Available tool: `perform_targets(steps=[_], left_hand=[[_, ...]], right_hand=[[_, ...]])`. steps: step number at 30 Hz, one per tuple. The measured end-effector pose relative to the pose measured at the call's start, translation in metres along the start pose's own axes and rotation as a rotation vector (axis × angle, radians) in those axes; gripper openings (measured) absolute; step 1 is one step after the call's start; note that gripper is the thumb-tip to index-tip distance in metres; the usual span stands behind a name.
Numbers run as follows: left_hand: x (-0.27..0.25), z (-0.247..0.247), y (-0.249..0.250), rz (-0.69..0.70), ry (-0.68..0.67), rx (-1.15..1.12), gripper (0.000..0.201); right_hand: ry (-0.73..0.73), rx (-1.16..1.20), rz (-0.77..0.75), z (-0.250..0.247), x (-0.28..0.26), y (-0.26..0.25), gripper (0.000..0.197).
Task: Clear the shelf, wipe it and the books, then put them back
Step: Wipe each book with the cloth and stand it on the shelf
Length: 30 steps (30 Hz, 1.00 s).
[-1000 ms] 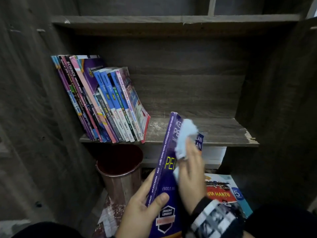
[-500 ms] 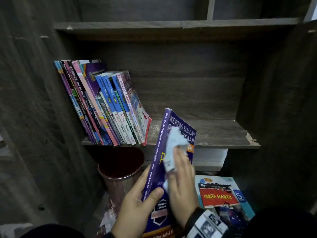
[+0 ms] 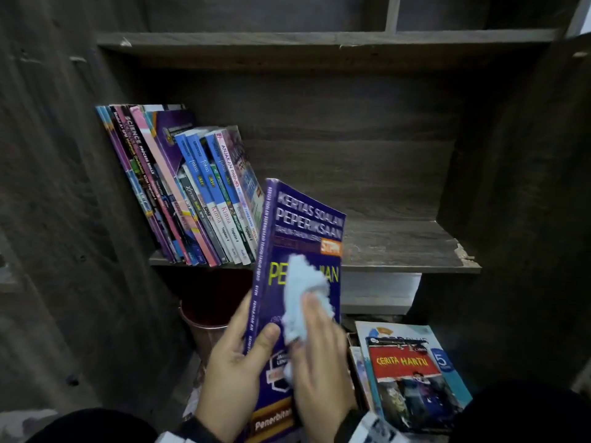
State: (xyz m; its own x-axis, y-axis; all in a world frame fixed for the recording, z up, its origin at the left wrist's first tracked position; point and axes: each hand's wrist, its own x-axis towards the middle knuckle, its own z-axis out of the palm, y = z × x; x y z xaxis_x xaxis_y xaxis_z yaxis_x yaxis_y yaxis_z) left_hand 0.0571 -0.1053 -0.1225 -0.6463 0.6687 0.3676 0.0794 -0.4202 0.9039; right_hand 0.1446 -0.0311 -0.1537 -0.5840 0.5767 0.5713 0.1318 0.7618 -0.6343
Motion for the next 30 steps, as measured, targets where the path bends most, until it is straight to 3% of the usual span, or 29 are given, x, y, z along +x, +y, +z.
perform_targets(steps=[3,5,7,9,11,13,14,16,18,22,24,27,30], left_hand=[[0.011,-0.009,0.004,0.064,0.071,-0.037,0.070],[0.013,-0.011,0.008,0.067,0.099,-0.083,0.086],[0.014,-0.012,0.010,0.045,0.117,-0.120,0.086],[0.014,-0.011,0.012,0.038,0.137,-0.117,0.080],[0.012,-0.010,0.008,0.073,0.132,-0.088,0.076],[0.011,-0.008,0.003,0.080,0.114,-0.056,0.051],[0.009,-0.007,0.000,0.065,0.094,-0.051,0.045],[0.004,-0.004,-0.005,0.051,0.045,0.012,0.046],[-0.003,-0.002,-0.008,0.039,0.008,0.051,0.051],[-0.015,0.004,0.000,-0.078,-0.096,-0.017,0.056],[-0.019,0.008,0.009,-0.106,-0.144,-0.056,0.061],[-0.017,0.011,0.009,-0.018,-0.079,-0.024,0.061],[-0.010,0.007,0.000,0.081,-0.019,0.023,0.061]], right_hand=[[-0.136,-0.098,-0.173,0.008,-0.008,0.008,0.066],[-0.081,-0.049,-0.083,0.003,0.006,0.015,0.053],[0.049,0.015,0.055,0.000,0.014,0.019,0.042],[0.061,0.005,0.091,0.001,0.009,0.016,0.041],[-0.063,-0.012,0.017,0.008,-0.003,0.001,0.050],[-0.127,-0.065,-0.174,0.012,-0.012,-0.004,0.063],[-0.114,-0.133,-0.276,0.012,-0.011,0.000,0.068],[-0.039,-0.153,-0.343,0.004,0.003,0.010,0.068],[0.052,-0.098,-0.277,-0.011,0.023,0.017,0.057],[0.215,0.016,0.102,-0.040,0.055,0.041,0.046],[0.289,0.101,0.300,-0.049,0.063,0.052,0.052],[0.202,0.240,0.408,-0.036,0.053,0.050,0.067],[-0.040,0.375,0.409,-0.014,0.027,0.030,0.079]])
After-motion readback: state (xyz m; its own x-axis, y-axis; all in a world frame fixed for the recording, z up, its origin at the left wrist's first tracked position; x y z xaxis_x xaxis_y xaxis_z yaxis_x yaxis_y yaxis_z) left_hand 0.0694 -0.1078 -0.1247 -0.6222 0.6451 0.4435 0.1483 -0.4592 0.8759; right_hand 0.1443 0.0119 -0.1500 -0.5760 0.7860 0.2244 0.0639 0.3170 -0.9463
